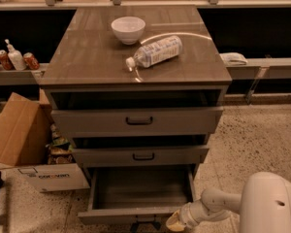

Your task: Close bottom drawer

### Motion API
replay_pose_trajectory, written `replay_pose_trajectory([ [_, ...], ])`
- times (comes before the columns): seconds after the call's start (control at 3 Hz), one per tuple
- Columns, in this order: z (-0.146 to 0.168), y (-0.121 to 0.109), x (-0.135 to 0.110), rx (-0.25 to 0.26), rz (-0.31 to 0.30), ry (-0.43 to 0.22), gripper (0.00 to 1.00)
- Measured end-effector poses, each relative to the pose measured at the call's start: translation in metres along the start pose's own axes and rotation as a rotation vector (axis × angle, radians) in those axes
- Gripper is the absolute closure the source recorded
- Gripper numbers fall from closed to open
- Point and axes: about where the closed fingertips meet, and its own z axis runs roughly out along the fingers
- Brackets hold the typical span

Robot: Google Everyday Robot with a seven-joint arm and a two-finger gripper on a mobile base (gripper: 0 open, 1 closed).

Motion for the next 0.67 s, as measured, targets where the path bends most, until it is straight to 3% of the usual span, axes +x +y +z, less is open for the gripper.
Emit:
replay_pose_trajectory([
  [0.67, 0.003, -0.033, -0.006, 0.038, 0.001, -0.096, 1.00],
])
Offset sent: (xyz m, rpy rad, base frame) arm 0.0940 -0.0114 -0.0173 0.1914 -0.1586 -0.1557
